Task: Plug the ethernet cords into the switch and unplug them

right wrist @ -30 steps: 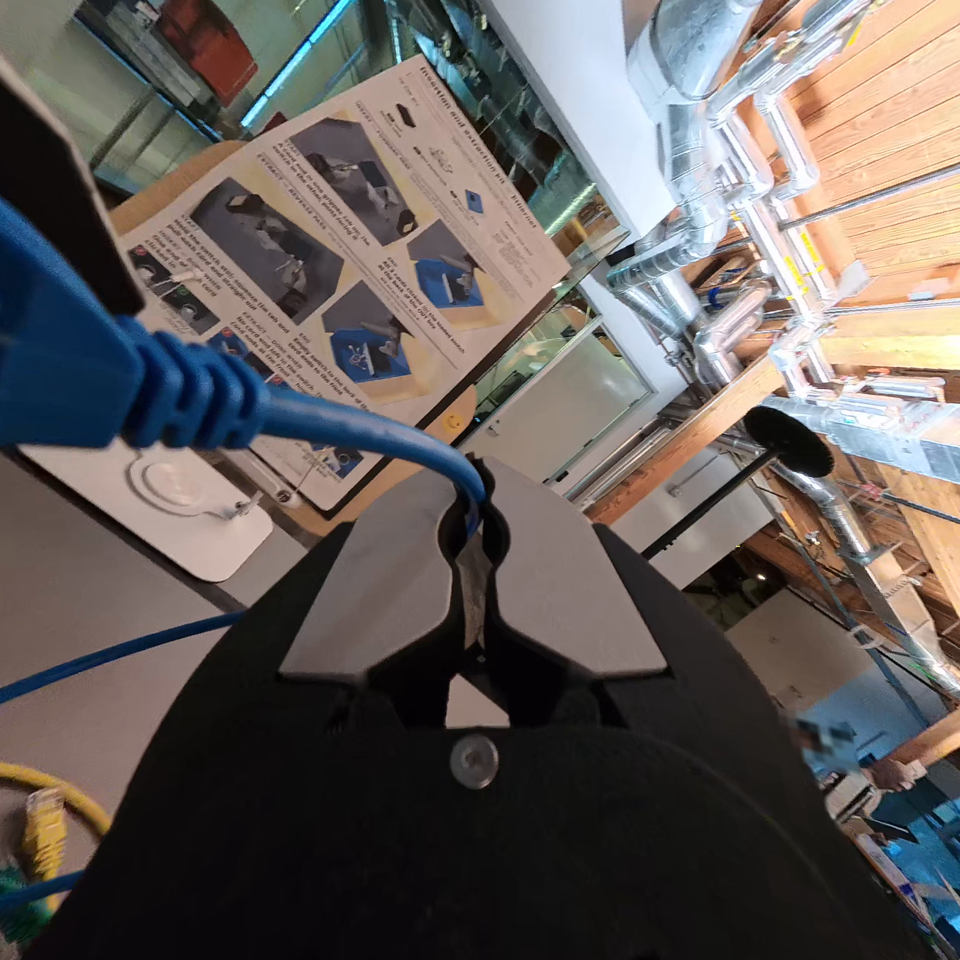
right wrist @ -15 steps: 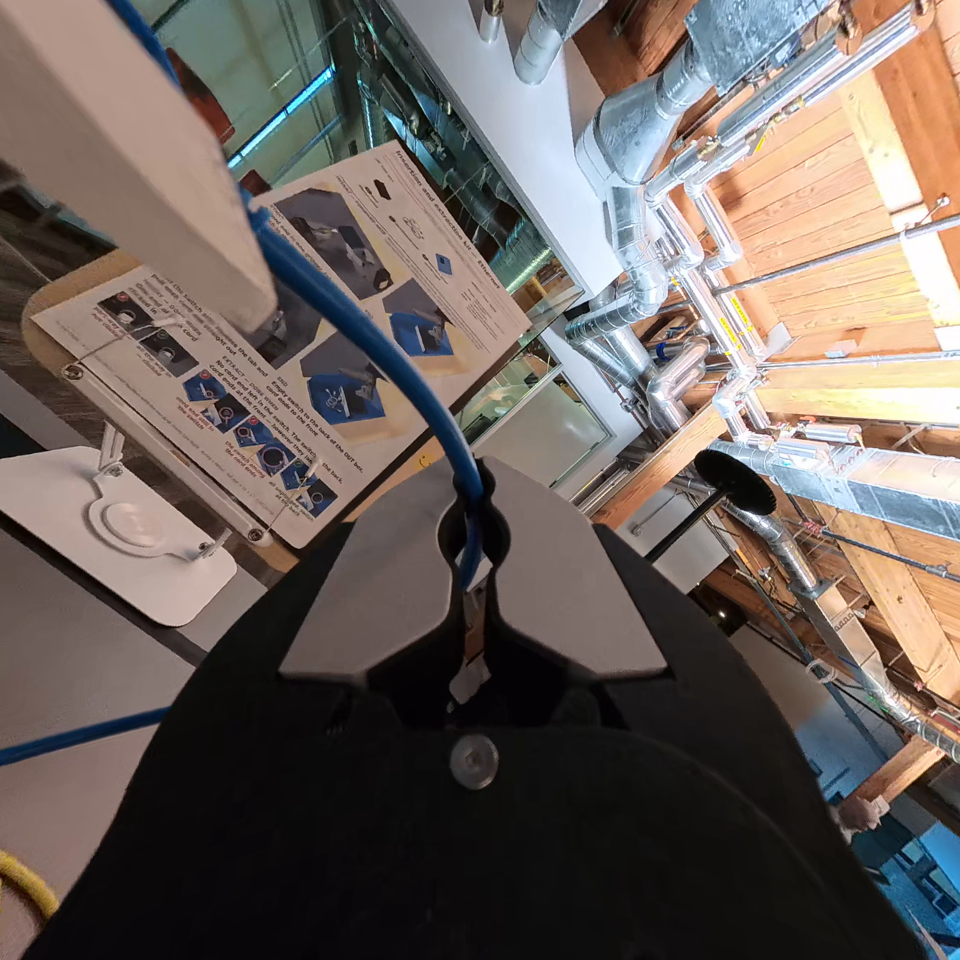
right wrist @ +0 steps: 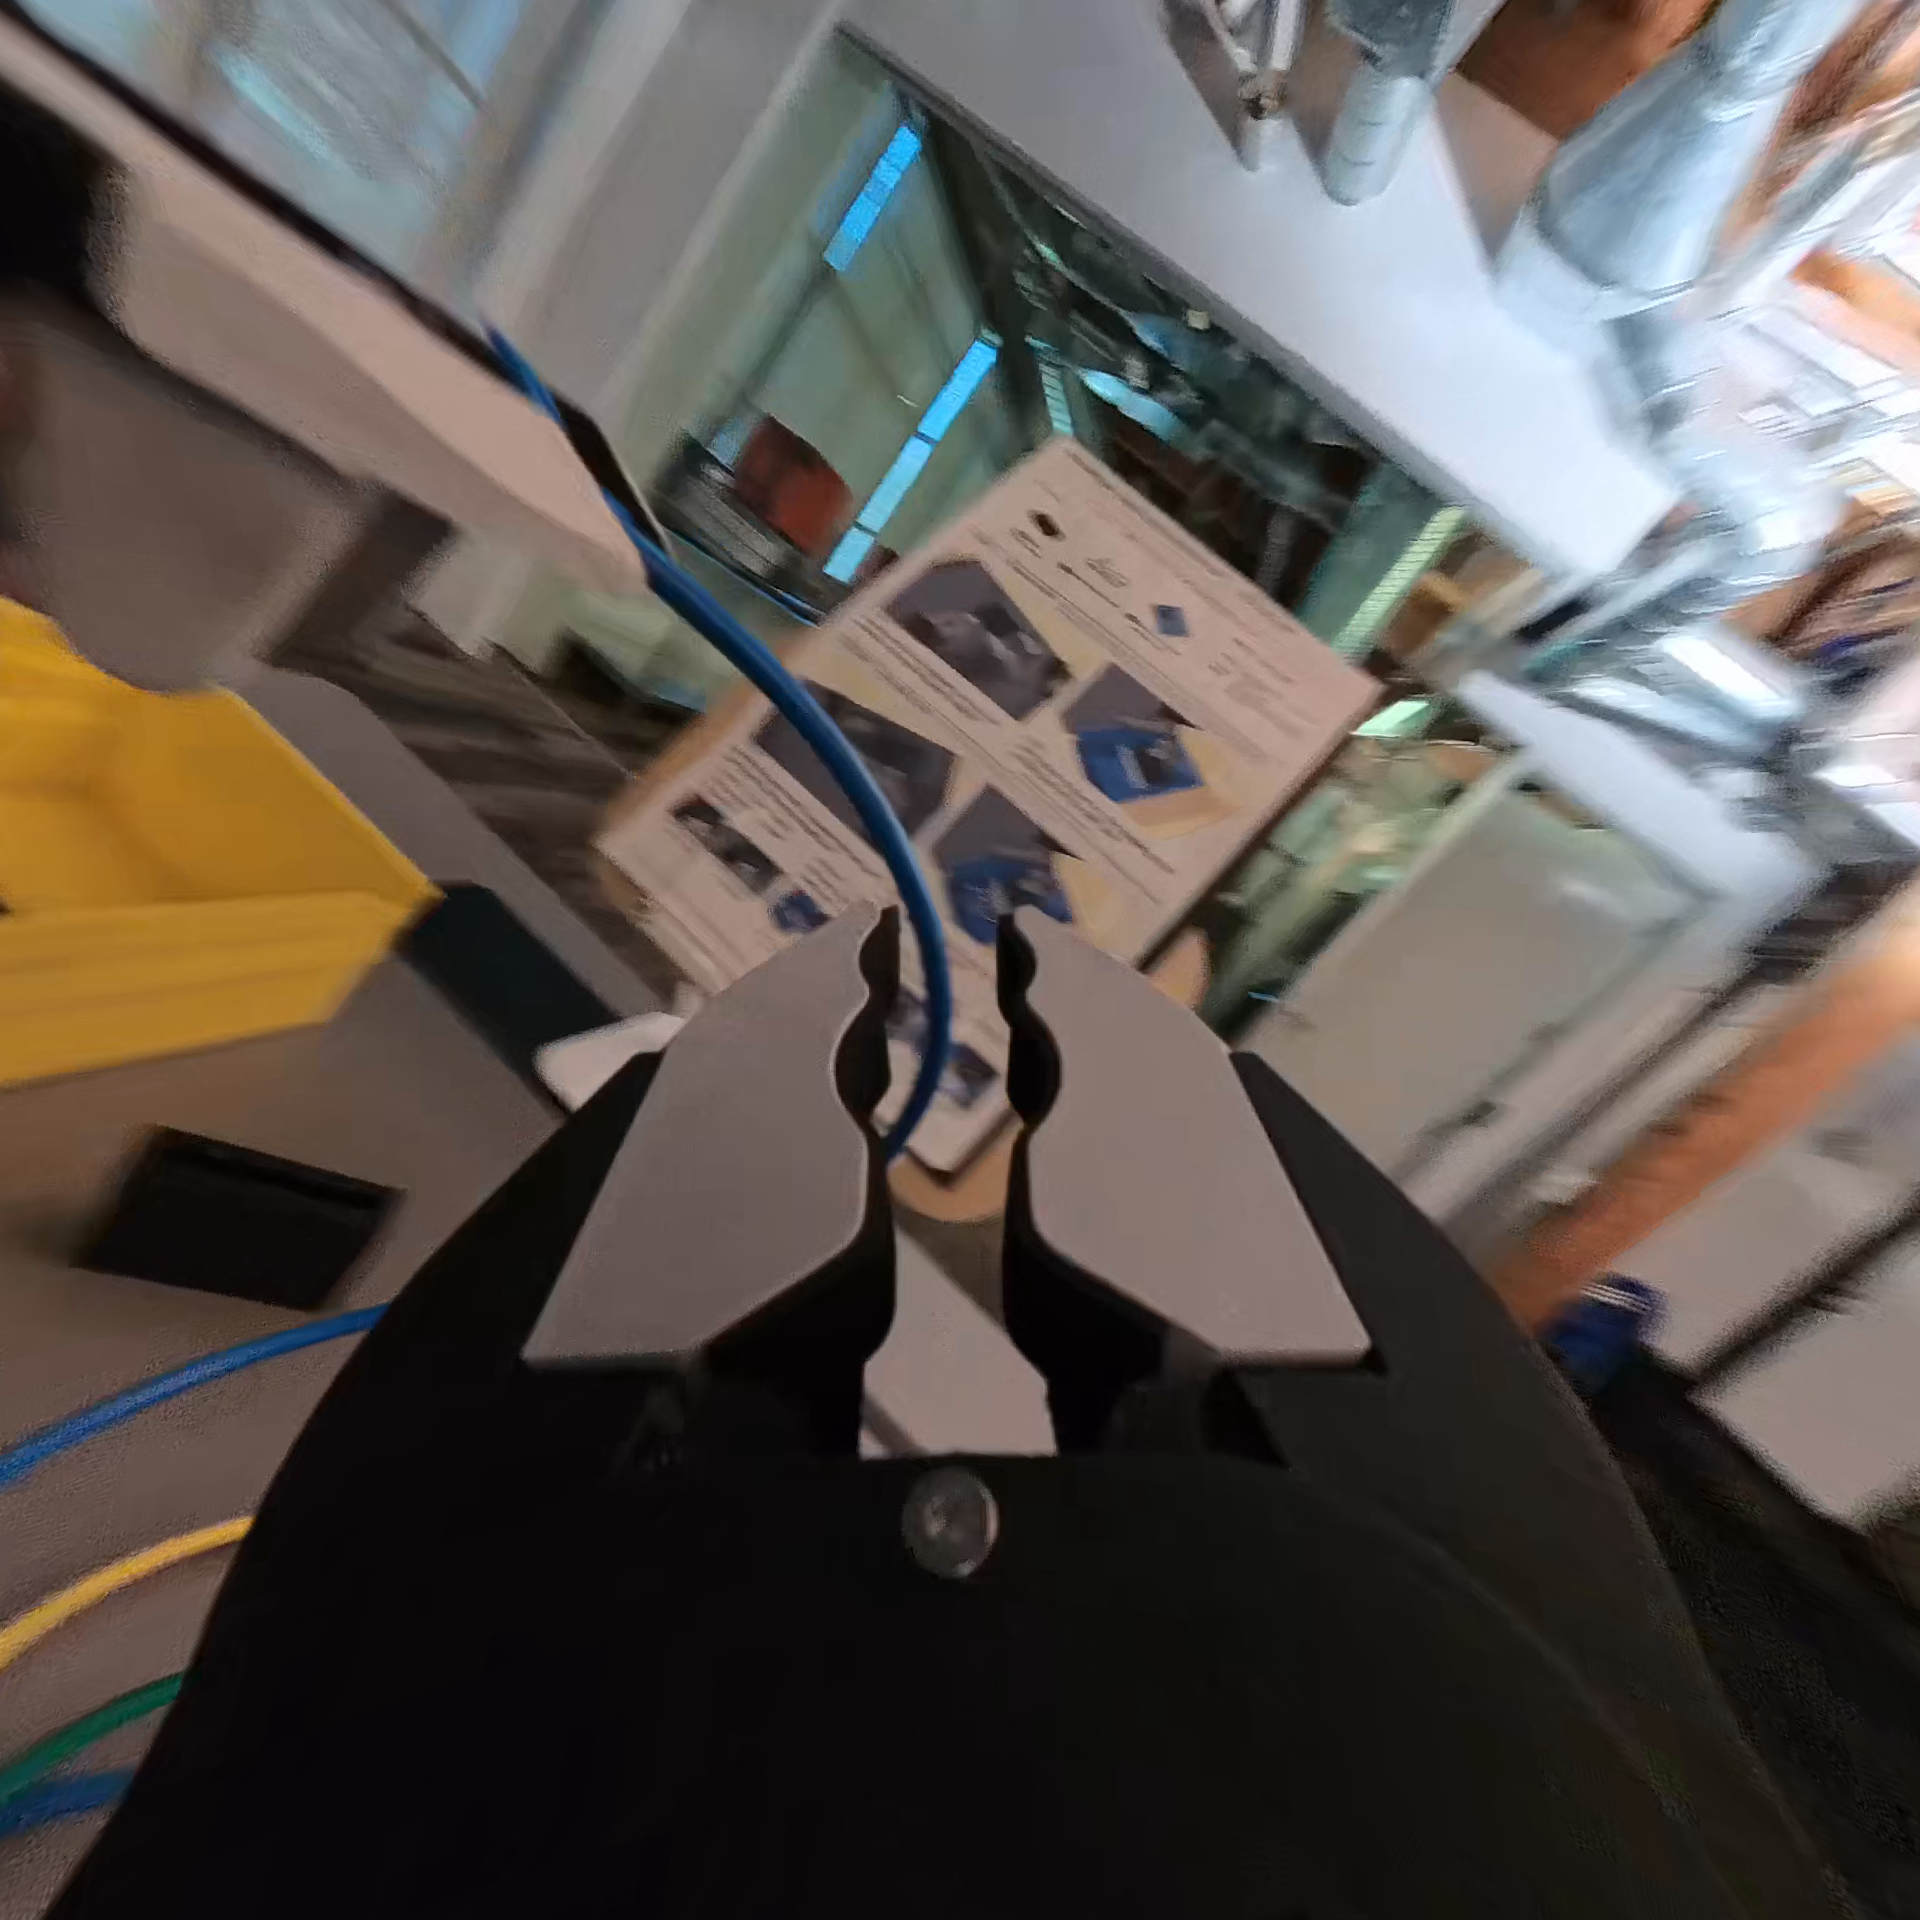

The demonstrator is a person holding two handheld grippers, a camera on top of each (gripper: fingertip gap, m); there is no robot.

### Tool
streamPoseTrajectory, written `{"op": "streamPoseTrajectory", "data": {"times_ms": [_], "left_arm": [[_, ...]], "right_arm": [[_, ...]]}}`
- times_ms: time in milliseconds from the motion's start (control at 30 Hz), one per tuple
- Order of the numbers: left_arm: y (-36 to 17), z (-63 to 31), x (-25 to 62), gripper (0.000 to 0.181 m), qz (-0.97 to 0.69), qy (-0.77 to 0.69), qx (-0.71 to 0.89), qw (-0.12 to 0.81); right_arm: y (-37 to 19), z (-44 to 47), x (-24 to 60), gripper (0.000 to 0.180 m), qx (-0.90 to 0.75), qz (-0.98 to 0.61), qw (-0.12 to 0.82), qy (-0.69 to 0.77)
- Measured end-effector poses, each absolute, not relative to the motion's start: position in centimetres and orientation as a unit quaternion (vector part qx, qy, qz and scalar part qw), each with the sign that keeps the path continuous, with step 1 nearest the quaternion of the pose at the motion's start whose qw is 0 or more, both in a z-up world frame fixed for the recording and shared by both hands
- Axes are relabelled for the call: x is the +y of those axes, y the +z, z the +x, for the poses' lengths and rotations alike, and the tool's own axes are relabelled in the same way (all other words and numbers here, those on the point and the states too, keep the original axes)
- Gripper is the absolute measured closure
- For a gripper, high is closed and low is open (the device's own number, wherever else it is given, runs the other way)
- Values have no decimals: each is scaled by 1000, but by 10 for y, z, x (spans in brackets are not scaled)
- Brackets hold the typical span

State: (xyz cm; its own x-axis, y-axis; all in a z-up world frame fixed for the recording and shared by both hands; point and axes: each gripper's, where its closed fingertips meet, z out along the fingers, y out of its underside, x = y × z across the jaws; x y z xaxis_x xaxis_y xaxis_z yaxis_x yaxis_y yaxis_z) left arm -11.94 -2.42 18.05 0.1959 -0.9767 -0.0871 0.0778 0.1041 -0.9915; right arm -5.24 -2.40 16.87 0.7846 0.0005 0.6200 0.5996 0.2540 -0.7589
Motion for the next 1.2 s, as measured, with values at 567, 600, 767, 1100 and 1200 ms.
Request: {"op": "streamPoseTrajectory", "data": {"times_ms": [567, 600, 767, 1100, 1200], "left_arm": [[171, -109, -70, 169, -434, -550, 539, 467], [171, -109, -71, 169, -434, -553, 539, 464], [166, -112, -74, 169, -439, -543, 556, 451], [163, -126, -49, 139, -382, -244, 592, 667], [156, -119, -52, 153, -342, -172, 606, 697]], "right_arm": [[178, -121, -67, 143, -226, -404, 613, 640], [178, -120, -66, 146, -228, -415, 631, 614], [173, -118, -62, 166, -237, -457, 622, 590], [169, -106, -49, 174, -201, -504, 615, 572], [164, -109, -47, 174, -201, -526, 603, 565]]}}
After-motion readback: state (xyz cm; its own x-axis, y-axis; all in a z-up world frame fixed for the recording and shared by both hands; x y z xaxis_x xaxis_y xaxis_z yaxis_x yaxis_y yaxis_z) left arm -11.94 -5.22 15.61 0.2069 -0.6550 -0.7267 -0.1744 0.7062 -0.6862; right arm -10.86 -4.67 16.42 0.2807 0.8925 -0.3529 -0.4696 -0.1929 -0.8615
